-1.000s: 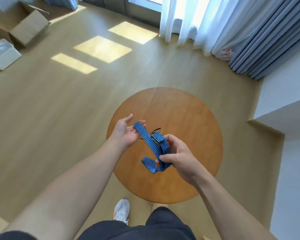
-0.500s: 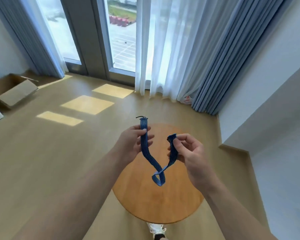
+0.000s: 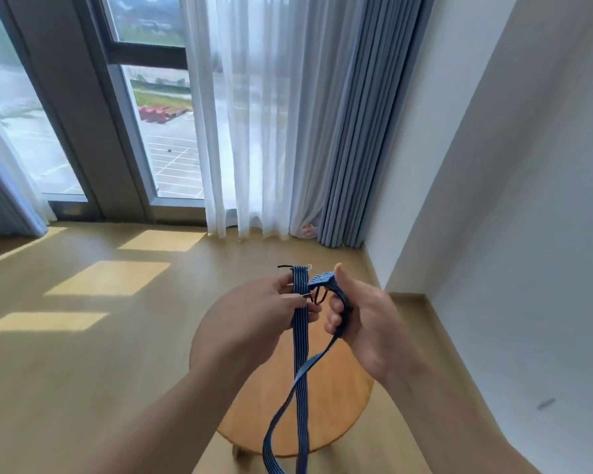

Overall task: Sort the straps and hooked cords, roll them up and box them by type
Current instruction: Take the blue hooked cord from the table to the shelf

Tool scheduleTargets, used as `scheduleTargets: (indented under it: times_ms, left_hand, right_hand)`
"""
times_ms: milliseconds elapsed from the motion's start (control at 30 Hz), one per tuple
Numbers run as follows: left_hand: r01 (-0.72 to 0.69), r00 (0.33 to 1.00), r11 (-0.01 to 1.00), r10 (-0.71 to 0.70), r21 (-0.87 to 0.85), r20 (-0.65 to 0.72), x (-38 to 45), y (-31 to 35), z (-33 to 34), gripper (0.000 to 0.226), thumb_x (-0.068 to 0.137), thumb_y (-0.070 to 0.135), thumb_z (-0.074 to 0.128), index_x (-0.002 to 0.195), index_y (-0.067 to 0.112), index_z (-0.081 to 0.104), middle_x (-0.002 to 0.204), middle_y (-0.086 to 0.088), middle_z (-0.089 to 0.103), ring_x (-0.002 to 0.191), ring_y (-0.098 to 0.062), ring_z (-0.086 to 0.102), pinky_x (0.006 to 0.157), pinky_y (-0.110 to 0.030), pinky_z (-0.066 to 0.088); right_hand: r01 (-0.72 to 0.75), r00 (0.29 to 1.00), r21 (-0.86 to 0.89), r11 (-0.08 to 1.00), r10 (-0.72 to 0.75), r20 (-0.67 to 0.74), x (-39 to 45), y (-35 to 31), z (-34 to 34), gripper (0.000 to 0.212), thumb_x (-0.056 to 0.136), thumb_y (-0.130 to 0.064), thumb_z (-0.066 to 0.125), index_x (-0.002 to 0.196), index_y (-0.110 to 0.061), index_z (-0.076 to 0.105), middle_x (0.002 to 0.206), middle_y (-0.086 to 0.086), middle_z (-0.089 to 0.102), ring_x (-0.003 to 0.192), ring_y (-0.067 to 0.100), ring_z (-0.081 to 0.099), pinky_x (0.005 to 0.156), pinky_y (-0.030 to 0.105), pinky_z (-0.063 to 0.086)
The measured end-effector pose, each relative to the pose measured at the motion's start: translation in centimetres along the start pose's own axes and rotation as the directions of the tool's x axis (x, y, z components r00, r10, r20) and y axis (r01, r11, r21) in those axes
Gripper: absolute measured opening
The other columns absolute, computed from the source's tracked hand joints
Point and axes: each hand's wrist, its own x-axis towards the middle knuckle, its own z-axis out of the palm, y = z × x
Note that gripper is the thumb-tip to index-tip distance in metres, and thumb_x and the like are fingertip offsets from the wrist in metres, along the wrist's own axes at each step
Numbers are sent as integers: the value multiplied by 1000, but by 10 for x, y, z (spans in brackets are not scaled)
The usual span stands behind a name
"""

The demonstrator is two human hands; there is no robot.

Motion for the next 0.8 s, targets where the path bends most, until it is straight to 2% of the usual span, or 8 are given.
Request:
scheduleTargets:
  times_ms: [100,167,367,467,567,633,700,800]
  left_hand:
    - [0,995,999,-3,33,102,-5,3,26,41,89,-13,49,122,5,67,108,-34,63,83,-30,70,88,-53,61]
    - [24,995,999,-28,37,95,-4,3,44,34,93,-10,51,121,4,65,97,-24,63,76,-27,68,83,-49,63]
    - [170,957,984,-152,-54,248,0,7,109,22,103,13,51,109,-2,67,85,-13,64,69,-23,65,67,-38,59]
    - [288,905,935,-195,-206,379,-8,18,152,34,104,33,48,93,8,68,72,-6,61,61,-20,58,63,-36,52]
    - [288,883,942,-191,-172,429,-10,20,195,59,101,55,52,107,1,74,88,-14,72,78,-28,67,79,-47,56]
    - [232,885,963,-152,-135,441,-13,17,218,50,100,43,61,117,-3,70,95,-15,73,88,-28,70,90,-52,59]
    - [177,886,979,-115,-98,449,-16,17,241,35,101,24,62,118,-6,67,95,-15,72,88,-27,70,82,-46,62]
    - [173,888,981,-118,-85,443,-23,21,275,25,103,16,58,116,-3,68,100,-16,77,92,-30,73,79,-43,62]
  right_hand:
    - [79,993,-35,996,-82,-80,-16,-12,-13,17,91,-21,68,80,-8,71,66,10,51,57,21,47,58,34,44]
    - [137,985,3,991,-136,-109,-25,-22,-25,16,94,-13,60,87,-4,71,73,14,58,64,25,56,66,39,49]
    - [242,960,95,966,-224,-170,-47,-49,-69,25,100,-9,49,118,6,60,112,25,70,90,31,66,79,42,54]
    - [192,921,-55,980,-199,-335,-61,-54,-97,20,99,-9,55,109,3,67,99,21,72,80,27,66,71,41,56]
    - [119,813,-306,945,-270,-517,-79,-55,-131,12,94,-16,68,94,-7,76,88,13,76,73,25,70,76,43,61]
    - [99,764,-427,899,-344,-546,-92,-57,-151,8,90,-19,74,88,-12,77,85,8,77,80,25,74,80,48,62]
    - [99,728,-482,870,-394,-562,-105,-58,-169,8,86,-22,79,88,-15,76,83,3,76,82,22,74,80,45,62]
    - [16,665,-576,817,-439,-604,-119,-55,-193,35,78,-31,85,100,-20,61,92,-5,69,87,13,69,76,30,59]
